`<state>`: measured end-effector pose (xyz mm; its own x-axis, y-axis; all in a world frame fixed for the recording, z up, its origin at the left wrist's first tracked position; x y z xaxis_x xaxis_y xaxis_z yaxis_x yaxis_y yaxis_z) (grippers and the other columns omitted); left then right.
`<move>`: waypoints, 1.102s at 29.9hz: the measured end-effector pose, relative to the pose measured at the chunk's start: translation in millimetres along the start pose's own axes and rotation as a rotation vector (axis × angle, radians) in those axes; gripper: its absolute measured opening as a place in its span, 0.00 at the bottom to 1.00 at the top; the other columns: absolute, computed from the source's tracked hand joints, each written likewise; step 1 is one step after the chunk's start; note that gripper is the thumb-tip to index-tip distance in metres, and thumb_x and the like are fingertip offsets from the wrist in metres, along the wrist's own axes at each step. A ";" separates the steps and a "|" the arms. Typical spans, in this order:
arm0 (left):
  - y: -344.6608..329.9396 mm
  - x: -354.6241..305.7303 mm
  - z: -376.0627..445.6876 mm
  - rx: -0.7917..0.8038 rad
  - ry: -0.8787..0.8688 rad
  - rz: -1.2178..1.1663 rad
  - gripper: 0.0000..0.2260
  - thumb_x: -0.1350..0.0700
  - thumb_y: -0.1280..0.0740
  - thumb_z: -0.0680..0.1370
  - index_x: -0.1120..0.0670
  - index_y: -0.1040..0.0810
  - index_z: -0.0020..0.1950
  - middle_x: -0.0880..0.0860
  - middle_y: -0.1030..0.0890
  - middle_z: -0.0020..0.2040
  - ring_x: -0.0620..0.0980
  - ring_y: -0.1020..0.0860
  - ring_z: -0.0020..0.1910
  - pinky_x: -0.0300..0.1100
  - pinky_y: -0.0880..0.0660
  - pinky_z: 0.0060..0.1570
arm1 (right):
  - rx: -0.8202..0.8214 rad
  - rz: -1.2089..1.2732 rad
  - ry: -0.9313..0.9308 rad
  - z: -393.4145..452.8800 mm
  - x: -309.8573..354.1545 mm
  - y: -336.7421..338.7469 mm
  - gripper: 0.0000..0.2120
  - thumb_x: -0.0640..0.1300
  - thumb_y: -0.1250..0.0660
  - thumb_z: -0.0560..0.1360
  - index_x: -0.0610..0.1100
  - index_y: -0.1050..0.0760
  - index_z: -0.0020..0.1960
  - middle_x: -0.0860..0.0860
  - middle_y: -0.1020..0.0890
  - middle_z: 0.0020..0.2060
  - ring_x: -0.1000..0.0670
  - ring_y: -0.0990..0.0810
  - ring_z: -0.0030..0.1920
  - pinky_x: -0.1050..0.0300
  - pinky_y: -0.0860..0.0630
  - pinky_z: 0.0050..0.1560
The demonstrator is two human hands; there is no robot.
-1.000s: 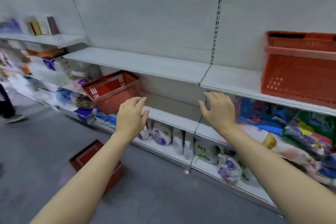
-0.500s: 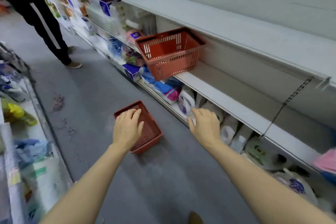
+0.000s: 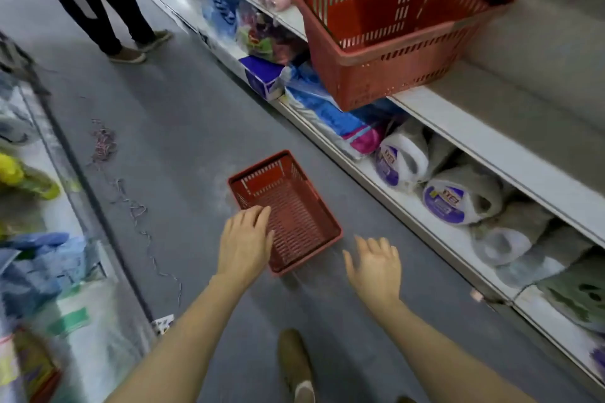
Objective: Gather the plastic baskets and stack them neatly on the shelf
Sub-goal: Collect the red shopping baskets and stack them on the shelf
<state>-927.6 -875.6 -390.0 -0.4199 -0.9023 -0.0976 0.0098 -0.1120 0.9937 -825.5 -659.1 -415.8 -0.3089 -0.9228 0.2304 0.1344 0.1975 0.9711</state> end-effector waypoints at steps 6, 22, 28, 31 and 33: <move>-102.5 58.0 34.2 0.041 -0.005 -0.022 0.21 0.56 0.23 0.73 0.61 0.18 0.64 0.59 0.17 0.59 0.61 0.18 0.55 0.55 0.22 0.53 | 0.095 0.020 -0.088 21.2 28.7 -132.9 0.16 0.50 0.35 0.67 0.38 0.19 0.44 0.42 0.19 0.33 0.39 0.20 0.37 0.49 0.23 0.38; -317.3 123.9 20.6 0.095 -0.135 0.063 0.22 0.56 0.22 0.70 0.61 0.18 0.63 0.59 0.17 0.57 0.61 0.18 0.49 0.54 0.22 0.48 | 0.244 0.671 -0.836 19.6 70.8 -404.8 0.49 0.43 0.28 0.72 0.38 0.62 0.77 0.35 0.33 0.68 0.34 0.27 0.61 0.47 0.29 0.56; -339.0 128.4 9.7 0.079 -0.125 0.070 0.19 0.54 0.30 0.74 0.61 0.18 0.62 0.58 0.17 0.55 0.61 0.18 0.47 0.53 0.22 0.46 | 0.151 0.701 -0.942 20.9 46.4 -404.0 0.47 0.33 0.31 0.70 0.42 0.58 0.78 0.33 0.31 0.63 0.34 0.28 0.61 0.48 0.32 0.57; -349.6 124.5 5.0 0.118 -0.081 0.045 0.19 0.57 0.25 0.73 0.62 0.18 0.63 0.59 0.17 0.56 0.62 0.18 0.47 0.54 0.21 0.46 | 0.147 0.612 -0.918 13.5 -1.3 -392.9 0.44 0.37 0.32 0.71 0.47 0.56 0.78 0.34 0.30 0.61 0.33 0.27 0.58 0.45 0.31 0.56; -359.3 122.1 4.5 0.170 -0.025 0.009 0.22 0.58 0.23 0.71 0.62 0.19 0.64 0.59 0.17 0.57 0.63 0.18 0.49 0.54 0.21 0.47 | 0.151 0.528 -0.860 5.7 -40.0 -382.4 0.43 0.37 0.33 0.72 0.49 0.55 0.78 0.34 0.30 0.60 0.33 0.25 0.56 0.45 0.29 0.55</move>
<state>-986.5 -943.6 -758.7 -0.4432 -0.8920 -0.0894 -0.1392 -0.0301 0.9898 -869.8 -695.9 -796.0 -0.8244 -0.1666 0.5409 0.3476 0.6053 0.7161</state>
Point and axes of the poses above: each hand's wrist, its own z-axis towards the middle knuckle, its own y-axis out of the back of the hand, x = y × z, the point moved 2 cm from there along z, towards the middle knuckle
